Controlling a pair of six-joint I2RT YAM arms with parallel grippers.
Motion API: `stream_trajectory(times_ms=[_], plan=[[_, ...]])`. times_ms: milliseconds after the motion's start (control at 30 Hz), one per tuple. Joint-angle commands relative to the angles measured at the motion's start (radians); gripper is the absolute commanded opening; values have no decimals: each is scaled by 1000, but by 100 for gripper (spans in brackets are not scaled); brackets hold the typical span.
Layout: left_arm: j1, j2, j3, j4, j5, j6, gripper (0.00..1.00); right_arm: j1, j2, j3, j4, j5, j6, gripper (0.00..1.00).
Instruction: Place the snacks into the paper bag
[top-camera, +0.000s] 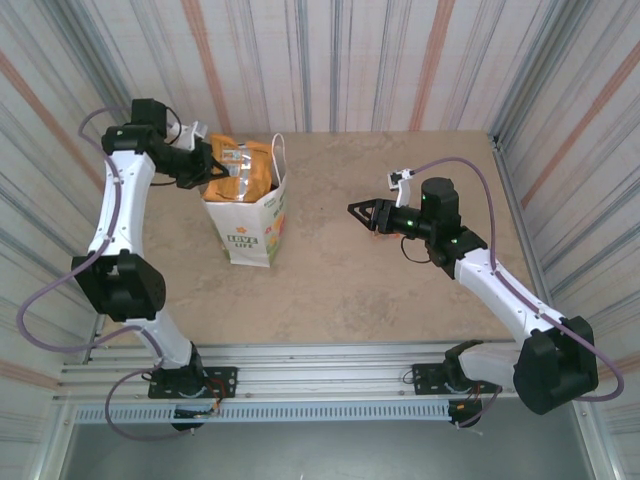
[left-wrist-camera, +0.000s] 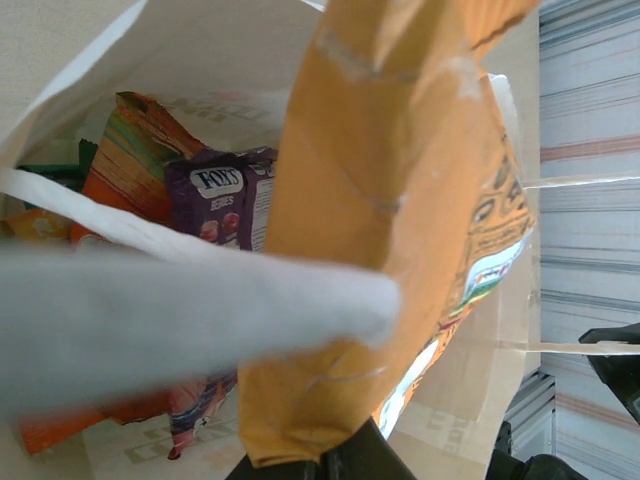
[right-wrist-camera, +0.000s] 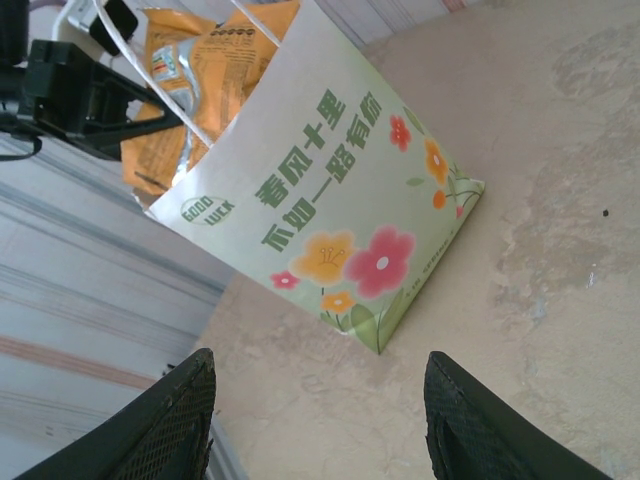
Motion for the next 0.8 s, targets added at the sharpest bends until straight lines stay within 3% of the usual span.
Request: stream_trajectory(times_ms=[0, 267, 767], plan=[[-18, 20, 29, -27, -26, 28, 0, 6, -13, 13, -15, 16, -23, 56], [-39, 62, 81, -99, -34, 50, 0, 14, -27, 11, -24, 25, -24, 56], [-44, -85, 85, -148, -113, 36, 0, 21, -45, 12, -31, 31, -28, 56]])
